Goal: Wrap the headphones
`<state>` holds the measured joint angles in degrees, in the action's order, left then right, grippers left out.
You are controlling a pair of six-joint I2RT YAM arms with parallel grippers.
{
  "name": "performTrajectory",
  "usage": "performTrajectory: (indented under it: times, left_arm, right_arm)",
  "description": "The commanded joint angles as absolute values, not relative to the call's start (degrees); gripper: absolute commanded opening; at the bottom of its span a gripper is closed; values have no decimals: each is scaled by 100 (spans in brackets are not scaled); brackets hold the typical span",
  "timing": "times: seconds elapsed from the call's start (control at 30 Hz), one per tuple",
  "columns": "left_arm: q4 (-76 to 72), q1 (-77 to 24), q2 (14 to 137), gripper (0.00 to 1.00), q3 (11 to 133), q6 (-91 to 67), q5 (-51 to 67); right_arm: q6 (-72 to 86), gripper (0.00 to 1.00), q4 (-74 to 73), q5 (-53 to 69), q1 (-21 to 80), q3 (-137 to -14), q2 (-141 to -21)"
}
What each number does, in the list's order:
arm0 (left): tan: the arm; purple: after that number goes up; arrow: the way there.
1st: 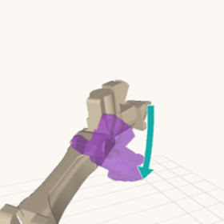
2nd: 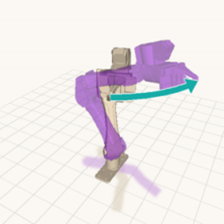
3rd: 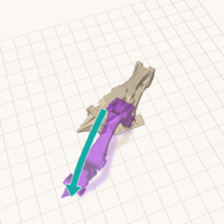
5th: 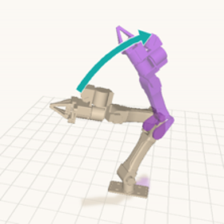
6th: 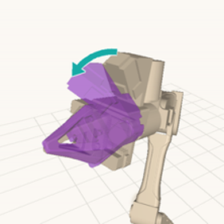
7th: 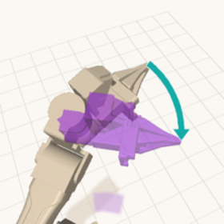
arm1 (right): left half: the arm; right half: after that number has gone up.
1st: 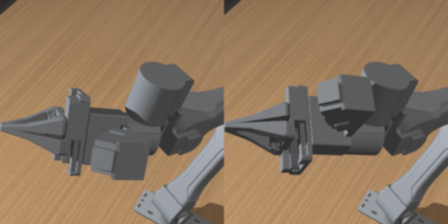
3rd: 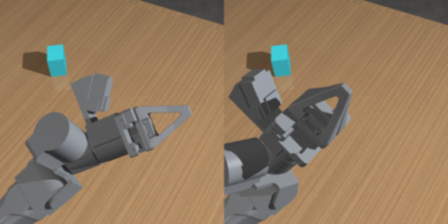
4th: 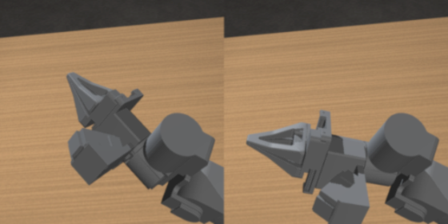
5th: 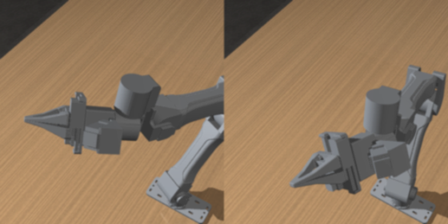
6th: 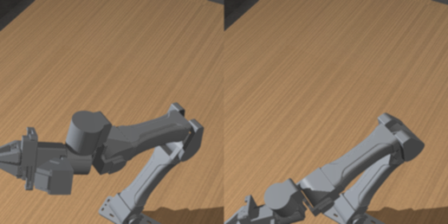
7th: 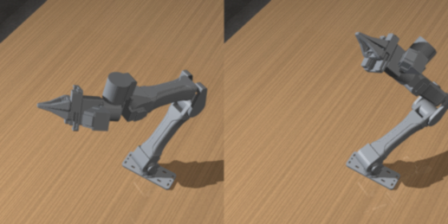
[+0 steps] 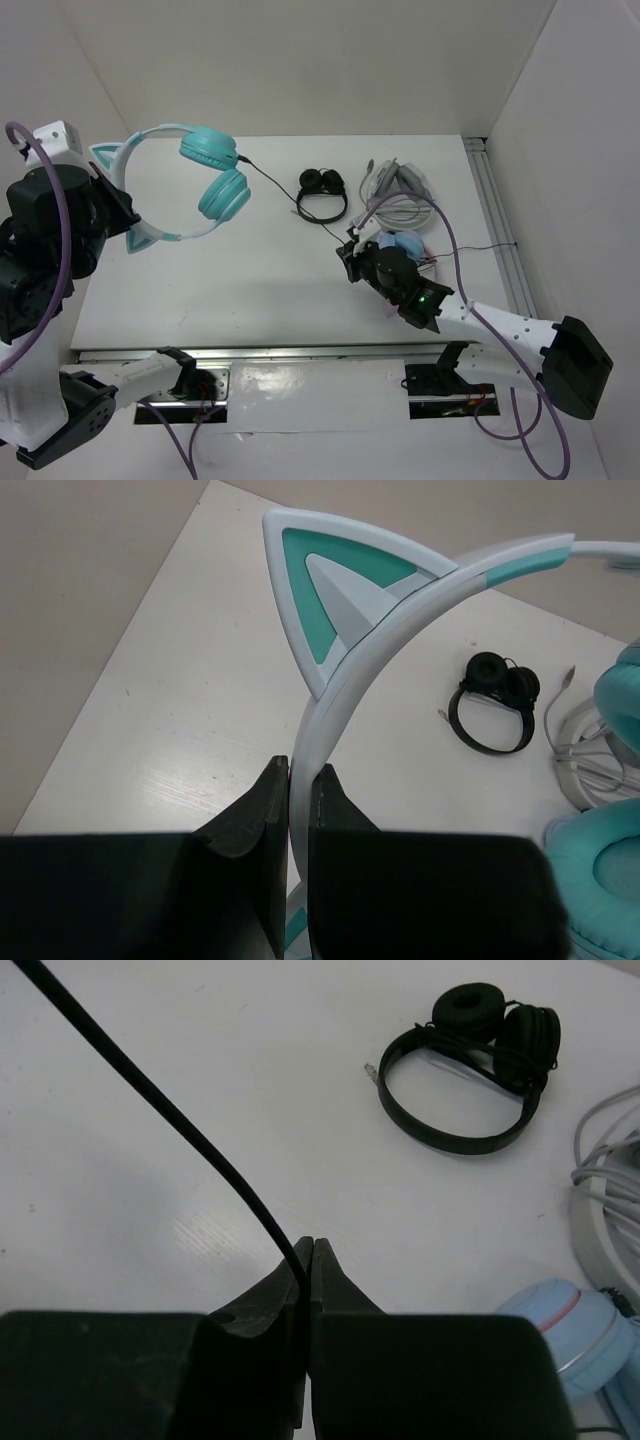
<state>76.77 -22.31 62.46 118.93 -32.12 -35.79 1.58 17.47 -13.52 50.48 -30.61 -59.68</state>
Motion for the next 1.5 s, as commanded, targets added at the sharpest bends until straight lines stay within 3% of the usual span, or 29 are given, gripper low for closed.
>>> performTrajectory:
  times: [0.0,0.23,0.57,0.73,0.97,1.47]
  left_arm:
    - [7172,-2206,6196,0,12111,-3595,-3884]
    - [7172,-2206,6091,0,11981,-3762,-4613]
    - [5389,-2259,5537,0,8415,-3094,-4255]
    - [5150,-2679,5747,0,7683,-2918,-3797]
    - [4729,-3812,6451,0,7225,-2796,-3349]
    - [3744,-4289,5757,0,6900,-1170,920]
  right_arm:
    - [334,2,2127,-1582,5010,-2997,-5845]
    - [439,0,1751,-1635,5010,-2944,-5714]
    - [562,0,-962,-2408,5932,-4841,-4581]
    - [238,0,-1924,-1953,5933,-6212,-4403]
    - [-606,0,-2997,-449,5985,-7462,-5518]
    - [-905,0,-2777,-666,5985,-7638,-5827]
